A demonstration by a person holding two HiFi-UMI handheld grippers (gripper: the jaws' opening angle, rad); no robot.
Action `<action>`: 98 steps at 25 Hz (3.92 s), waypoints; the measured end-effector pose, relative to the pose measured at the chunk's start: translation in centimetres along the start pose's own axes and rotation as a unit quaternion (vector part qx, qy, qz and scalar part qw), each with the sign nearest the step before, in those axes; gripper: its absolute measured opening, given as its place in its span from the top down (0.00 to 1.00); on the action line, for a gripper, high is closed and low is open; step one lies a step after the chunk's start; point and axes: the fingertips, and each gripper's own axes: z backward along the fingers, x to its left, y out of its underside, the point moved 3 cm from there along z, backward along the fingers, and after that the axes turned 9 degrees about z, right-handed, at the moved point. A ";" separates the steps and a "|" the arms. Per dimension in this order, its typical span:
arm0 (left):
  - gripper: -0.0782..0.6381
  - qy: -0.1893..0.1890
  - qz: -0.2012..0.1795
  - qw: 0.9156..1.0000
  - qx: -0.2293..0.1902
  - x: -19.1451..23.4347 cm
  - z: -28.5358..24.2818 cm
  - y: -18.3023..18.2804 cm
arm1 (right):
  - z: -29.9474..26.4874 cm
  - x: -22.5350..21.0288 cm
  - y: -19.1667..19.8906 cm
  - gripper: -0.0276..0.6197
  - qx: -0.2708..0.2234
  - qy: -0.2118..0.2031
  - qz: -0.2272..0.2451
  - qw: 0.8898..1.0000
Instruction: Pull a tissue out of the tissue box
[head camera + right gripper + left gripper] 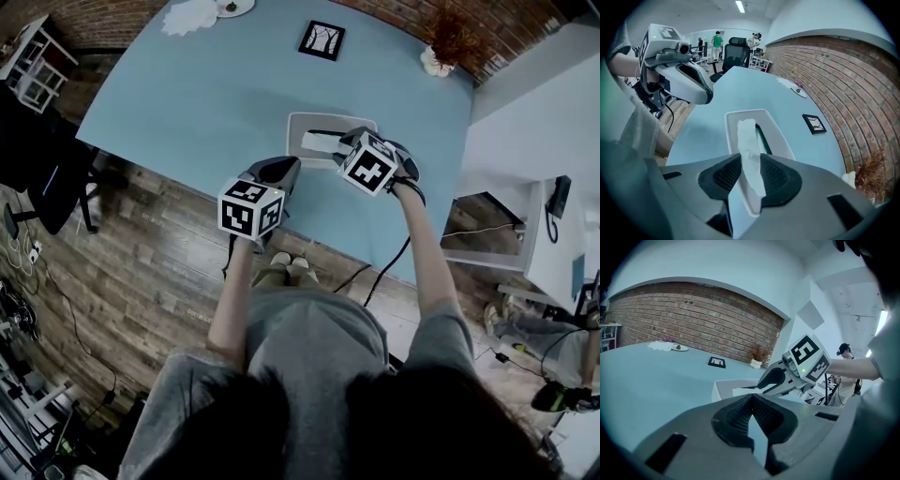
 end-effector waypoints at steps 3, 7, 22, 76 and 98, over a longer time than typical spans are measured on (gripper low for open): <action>0.89 -0.002 0.001 1.000 0.000 0.2 0.1 -0.1 | -0.1 -0.3 -0.1 0.82 0.005 0.007 0.003 1.000; 0.89 -0.003 0.001 1.000 0.002 0.6 0.1 0.0 | -0.3 -0.8 0.1 0.88 0.015 0.022 0.008 1.000; 0.89 0.005 0.002 1.000 0.005 0.7 0.4 0.4 | 0.2 -1.1 -0.4 0.95 0.020 0.029 0.003 0.999; 0.89 0.049 -0.026 0.998 0.004 -0.6 2.2 -0.9 | 6.1 -0.8 -1.5 0.95 0.006 0.082 -0.018 0.996; 0.89 0.074 -0.066 0.995 -0.009 -3.2 3.6 -2.0 | 11.1 0.2 -1.9 0.95 -0.044 0.145 -0.048 0.987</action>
